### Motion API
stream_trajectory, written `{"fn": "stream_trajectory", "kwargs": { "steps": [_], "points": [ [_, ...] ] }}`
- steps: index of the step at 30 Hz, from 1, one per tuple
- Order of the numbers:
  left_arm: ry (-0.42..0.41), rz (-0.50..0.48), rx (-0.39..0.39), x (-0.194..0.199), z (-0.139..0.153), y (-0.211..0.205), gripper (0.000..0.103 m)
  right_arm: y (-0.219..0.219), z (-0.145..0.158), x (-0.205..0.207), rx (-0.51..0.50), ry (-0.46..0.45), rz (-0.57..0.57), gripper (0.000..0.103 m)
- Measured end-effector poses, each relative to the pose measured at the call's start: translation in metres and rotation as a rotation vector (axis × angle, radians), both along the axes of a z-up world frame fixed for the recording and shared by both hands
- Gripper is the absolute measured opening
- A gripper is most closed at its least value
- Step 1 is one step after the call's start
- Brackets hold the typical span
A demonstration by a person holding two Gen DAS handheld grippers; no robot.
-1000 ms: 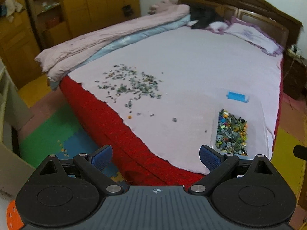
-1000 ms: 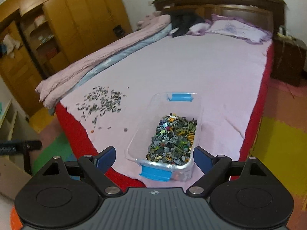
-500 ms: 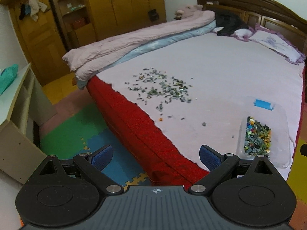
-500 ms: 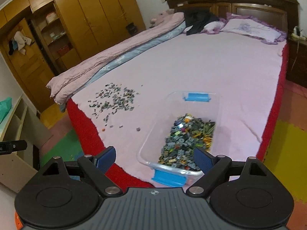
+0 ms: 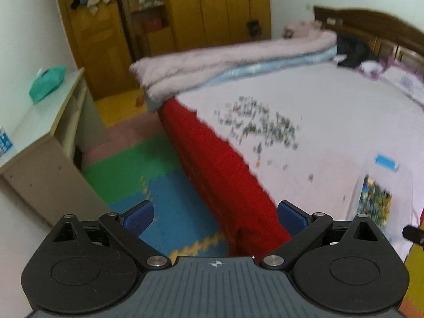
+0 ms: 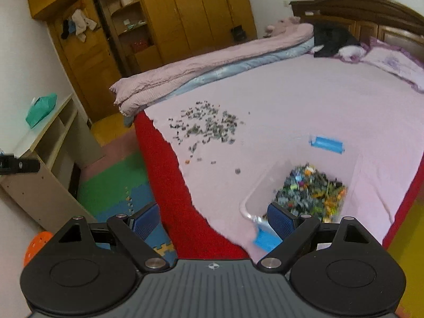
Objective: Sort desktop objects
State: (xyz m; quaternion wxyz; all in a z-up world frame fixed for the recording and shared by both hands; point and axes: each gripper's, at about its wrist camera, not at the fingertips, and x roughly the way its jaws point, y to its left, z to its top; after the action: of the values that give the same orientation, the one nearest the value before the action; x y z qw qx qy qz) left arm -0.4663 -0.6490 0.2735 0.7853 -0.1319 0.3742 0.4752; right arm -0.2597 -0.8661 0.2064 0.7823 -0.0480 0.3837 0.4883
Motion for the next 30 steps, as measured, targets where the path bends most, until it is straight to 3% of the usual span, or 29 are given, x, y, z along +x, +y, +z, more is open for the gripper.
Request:
{"fn": "stream_trajectory", "kwargs": {
  "steps": [5,12,25,30],
  "points": [
    [0.011,-0.02,0.021,0.002,0.004,-0.008,0.1,-0.001,-0.011,0.003,0.004,0.065,-0.05,0.09],
    [-0.003,-0.052,0.061,0.013,0.012,-0.005,0.1,0.001,-0.002,0.007,0.056,0.009,-0.065,0.09],
    [0.008,-0.046,0.01,0.01,-0.007,-0.001,0.1,0.018,-0.019,0.004,0.01,0.031,-0.027,0.09],
    [-0.011,-0.053,0.011,-0.001,-0.002,0.005,0.1,0.025,-0.009,-0.005,0.022,0.019,-0.006,0.09]
  ]
}}
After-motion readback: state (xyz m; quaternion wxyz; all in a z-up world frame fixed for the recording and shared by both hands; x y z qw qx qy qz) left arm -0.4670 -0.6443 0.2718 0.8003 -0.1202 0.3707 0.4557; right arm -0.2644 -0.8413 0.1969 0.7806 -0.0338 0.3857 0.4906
